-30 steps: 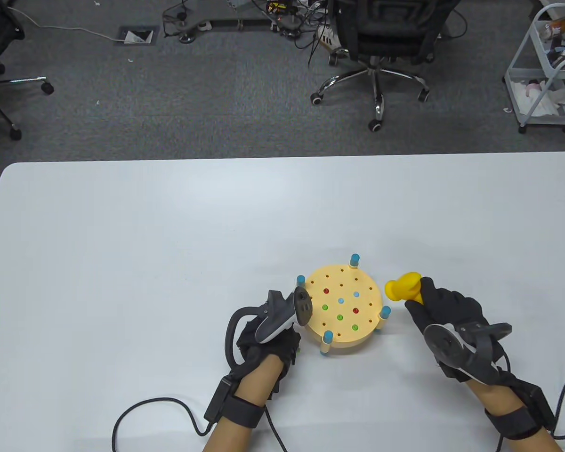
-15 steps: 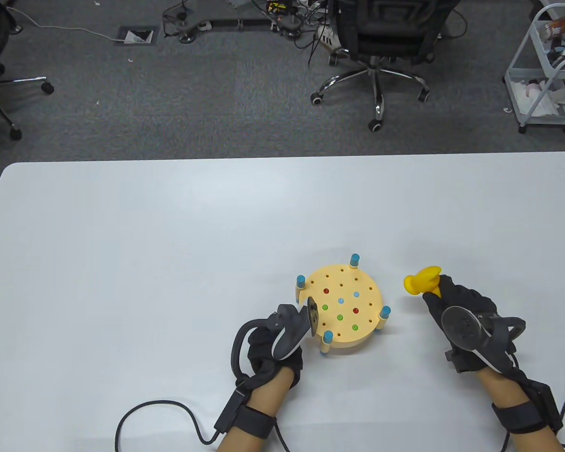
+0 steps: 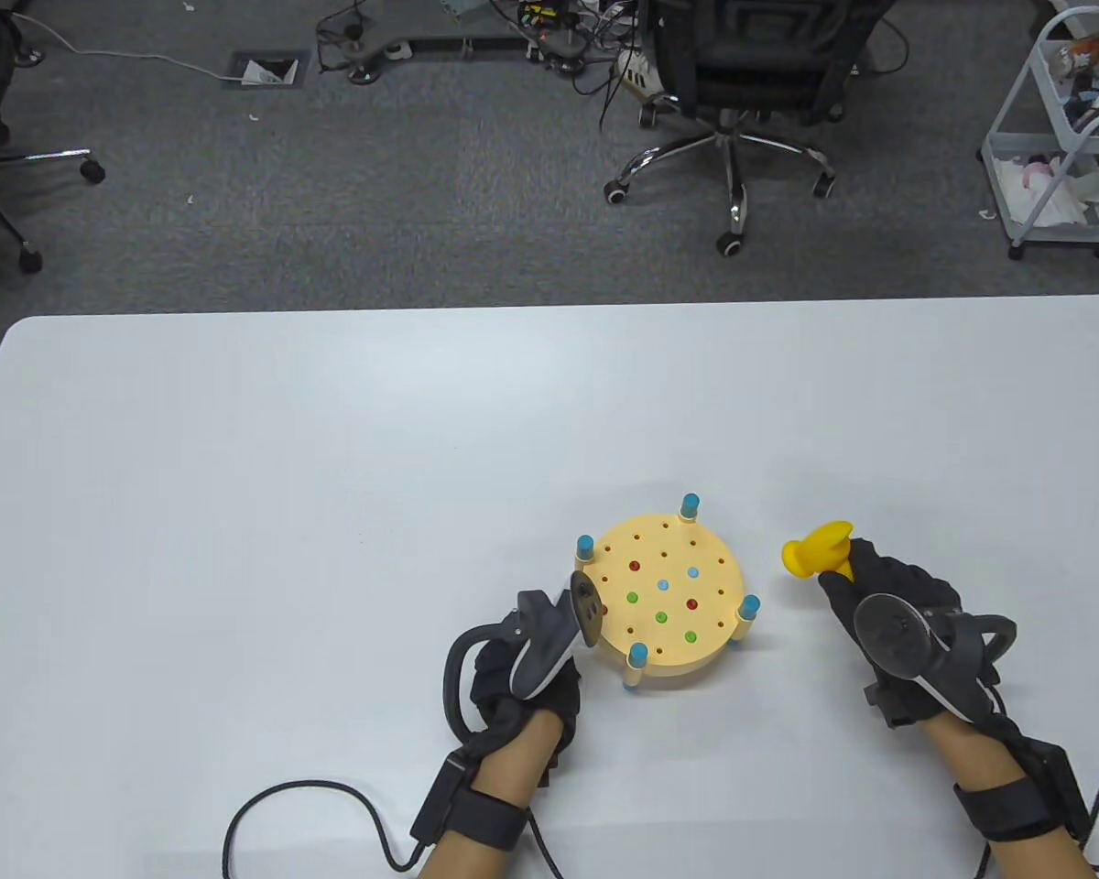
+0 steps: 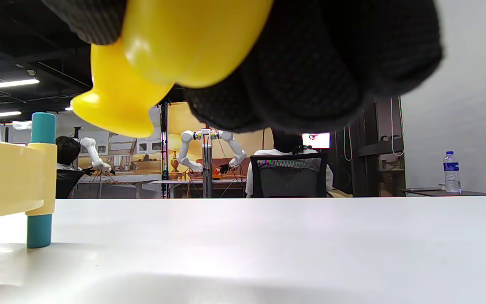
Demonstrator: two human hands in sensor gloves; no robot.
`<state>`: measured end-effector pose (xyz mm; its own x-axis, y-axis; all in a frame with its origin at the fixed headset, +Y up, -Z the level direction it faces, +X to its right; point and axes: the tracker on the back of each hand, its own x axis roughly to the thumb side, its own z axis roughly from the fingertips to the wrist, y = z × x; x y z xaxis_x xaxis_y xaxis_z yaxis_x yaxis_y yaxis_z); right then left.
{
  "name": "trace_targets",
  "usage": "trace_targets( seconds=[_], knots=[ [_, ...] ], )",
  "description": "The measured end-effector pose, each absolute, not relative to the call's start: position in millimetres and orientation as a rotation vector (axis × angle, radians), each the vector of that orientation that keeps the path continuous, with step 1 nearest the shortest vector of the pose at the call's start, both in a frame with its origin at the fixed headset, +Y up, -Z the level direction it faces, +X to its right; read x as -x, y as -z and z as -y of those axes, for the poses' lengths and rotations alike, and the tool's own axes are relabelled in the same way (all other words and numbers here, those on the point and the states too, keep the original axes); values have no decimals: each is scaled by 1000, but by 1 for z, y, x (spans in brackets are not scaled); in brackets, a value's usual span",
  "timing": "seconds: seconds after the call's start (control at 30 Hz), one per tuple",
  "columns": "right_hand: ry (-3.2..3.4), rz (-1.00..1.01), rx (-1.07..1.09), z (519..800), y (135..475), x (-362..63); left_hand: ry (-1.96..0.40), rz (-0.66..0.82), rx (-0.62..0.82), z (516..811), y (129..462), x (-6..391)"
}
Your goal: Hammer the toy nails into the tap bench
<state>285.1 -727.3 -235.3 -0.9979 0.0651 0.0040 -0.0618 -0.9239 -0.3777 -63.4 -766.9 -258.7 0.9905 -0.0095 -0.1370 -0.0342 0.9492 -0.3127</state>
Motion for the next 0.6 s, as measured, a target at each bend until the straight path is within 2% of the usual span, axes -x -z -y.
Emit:
trace_targets(
  seconds=[0.2, 0.33, 0.4, 0.47, 0.6],
  knots=[
    [-3017, 578, 15, 727, 236, -285, -237, -126, 217, 732, 255, 95],
    [-3014, 568, 22, 727, 237, -283, -499, 10, 86, 704, 248, 95],
    [-3012, 559, 20, 727, 238, -281, -596, 134, -5, 691, 245, 78],
    [-3019, 552, 11, 729, 239, -280, -596, 222, -39, 682, 245, 57],
    [-3035, 544, -10, 732, 239, -278, -375, 345, 24, 666, 253, -4]
  ],
)
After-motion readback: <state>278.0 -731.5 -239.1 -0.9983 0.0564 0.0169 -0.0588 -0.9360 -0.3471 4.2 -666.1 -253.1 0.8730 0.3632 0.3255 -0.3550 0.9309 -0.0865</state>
